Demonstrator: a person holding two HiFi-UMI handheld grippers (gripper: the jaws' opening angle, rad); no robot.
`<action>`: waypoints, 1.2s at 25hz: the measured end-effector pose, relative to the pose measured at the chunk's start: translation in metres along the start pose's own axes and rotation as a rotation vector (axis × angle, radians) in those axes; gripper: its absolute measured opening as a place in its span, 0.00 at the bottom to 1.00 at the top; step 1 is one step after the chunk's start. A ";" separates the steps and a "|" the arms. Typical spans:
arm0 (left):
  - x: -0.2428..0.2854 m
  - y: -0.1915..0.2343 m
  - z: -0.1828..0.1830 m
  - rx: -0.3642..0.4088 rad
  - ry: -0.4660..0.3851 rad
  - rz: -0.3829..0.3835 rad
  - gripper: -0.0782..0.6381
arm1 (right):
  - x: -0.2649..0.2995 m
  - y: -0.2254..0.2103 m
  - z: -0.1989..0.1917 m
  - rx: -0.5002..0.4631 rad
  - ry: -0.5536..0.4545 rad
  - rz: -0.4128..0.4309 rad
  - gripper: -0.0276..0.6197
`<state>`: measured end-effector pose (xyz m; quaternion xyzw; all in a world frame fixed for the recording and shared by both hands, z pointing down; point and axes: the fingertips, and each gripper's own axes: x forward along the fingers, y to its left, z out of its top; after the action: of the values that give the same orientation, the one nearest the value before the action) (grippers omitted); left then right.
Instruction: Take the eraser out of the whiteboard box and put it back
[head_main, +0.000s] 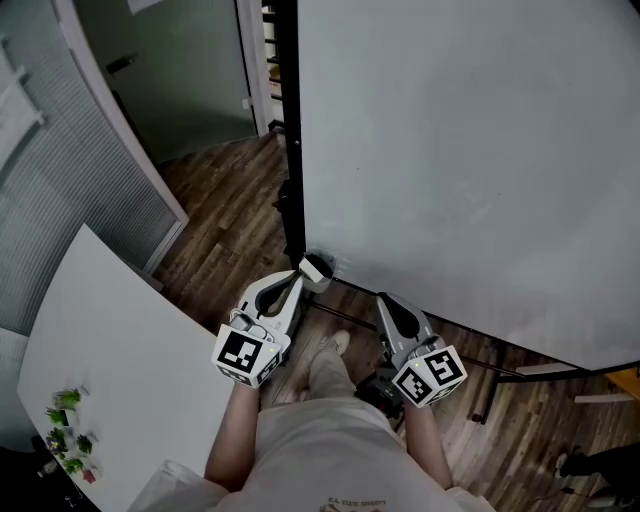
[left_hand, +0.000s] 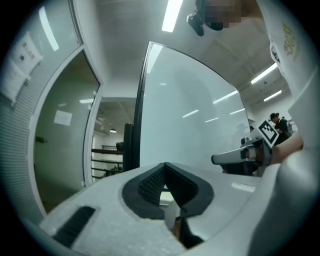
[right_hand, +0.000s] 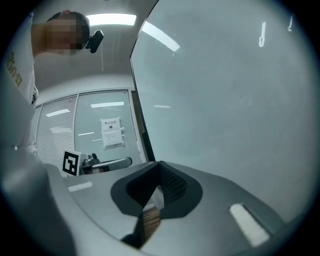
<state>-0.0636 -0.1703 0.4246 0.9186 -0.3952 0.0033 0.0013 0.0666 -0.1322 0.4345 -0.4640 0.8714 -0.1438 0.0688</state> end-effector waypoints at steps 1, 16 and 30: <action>0.000 -0.002 -0.002 -0.024 0.013 -0.019 0.12 | -0.001 0.001 0.002 -0.007 -0.007 -0.004 0.06; 0.004 0.002 -0.006 -0.081 0.024 -0.014 0.12 | -0.004 -0.013 0.006 -0.067 0.021 -0.101 0.06; 0.000 0.011 -0.005 -0.106 0.013 0.016 0.12 | -0.001 -0.009 0.002 -0.091 0.052 -0.088 0.06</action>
<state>-0.0719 -0.1779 0.4297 0.9139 -0.4023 -0.0118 0.0524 0.0748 -0.1366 0.4354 -0.5006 0.8573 -0.1190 0.0187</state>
